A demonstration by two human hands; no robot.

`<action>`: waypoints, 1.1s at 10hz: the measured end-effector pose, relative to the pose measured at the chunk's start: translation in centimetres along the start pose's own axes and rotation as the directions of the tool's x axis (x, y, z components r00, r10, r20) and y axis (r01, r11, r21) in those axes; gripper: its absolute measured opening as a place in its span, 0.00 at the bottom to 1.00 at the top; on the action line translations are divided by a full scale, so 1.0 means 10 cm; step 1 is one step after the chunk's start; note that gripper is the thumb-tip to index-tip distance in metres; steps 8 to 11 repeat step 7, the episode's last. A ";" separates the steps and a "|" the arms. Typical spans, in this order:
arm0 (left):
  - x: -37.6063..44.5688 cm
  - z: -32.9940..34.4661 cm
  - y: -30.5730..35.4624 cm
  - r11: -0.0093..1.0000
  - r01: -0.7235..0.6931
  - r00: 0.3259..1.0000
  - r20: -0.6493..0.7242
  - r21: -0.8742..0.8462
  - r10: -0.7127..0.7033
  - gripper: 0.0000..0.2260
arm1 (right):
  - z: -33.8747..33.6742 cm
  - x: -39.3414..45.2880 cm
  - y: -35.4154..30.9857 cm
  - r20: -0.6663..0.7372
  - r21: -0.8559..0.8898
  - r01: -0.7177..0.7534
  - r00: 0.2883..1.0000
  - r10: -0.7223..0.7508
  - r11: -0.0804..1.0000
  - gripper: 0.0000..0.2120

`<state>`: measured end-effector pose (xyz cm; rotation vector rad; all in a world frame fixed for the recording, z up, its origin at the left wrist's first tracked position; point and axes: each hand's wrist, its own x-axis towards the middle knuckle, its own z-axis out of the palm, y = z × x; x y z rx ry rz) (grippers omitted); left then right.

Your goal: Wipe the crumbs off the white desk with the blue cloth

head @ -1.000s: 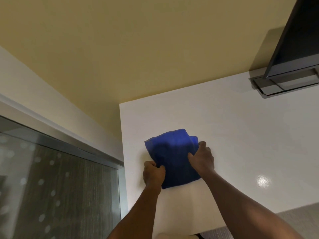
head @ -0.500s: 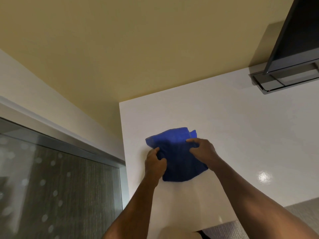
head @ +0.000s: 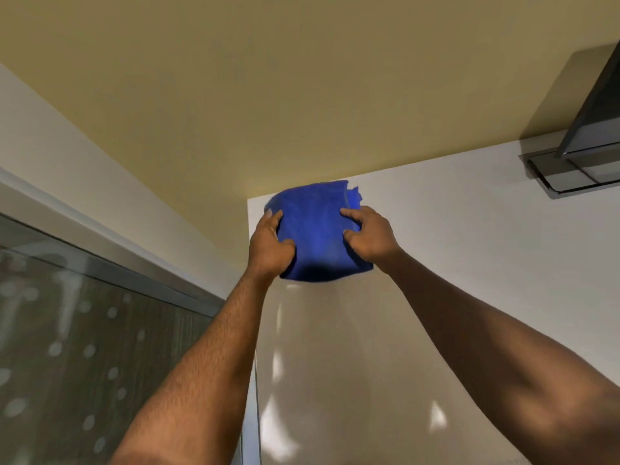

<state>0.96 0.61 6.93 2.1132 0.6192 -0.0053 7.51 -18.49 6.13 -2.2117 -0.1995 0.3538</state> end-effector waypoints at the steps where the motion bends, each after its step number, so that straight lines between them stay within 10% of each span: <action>1: 0.18 -0.03 -0.01 0.997 -0.041 0.999 -0.001 0.061 0.041 0.33 | 0.07 0.18 -0.03 0.011 0.023 0.021 1.000 -0.021 1.000 0.24; 3: 0.30 0.09 -0.33 0.904 0.044 0.960 0.234 0.425 -0.157 0.37 | 0.16 0.36 0.15 0.153 -0.057 -0.007 0.988 0.016 0.998 0.32; 5: -0.21 0.21 -0.55 0.921 -0.156 0.983 0.152 0.357 0.108 0.22 | 0.31 -0.22 0.49 -0.065 -0.156 0.124 0.989 -0.135 0.980 0.22; 11: -0.43 0.12 -0.51 0.890 -0.129 0.982 0.182 0.437 0.053 0.22 | 0.37 -0.44 0.40 -0.007 -0.143 0.102 0.995 -0.104 0.984 0.21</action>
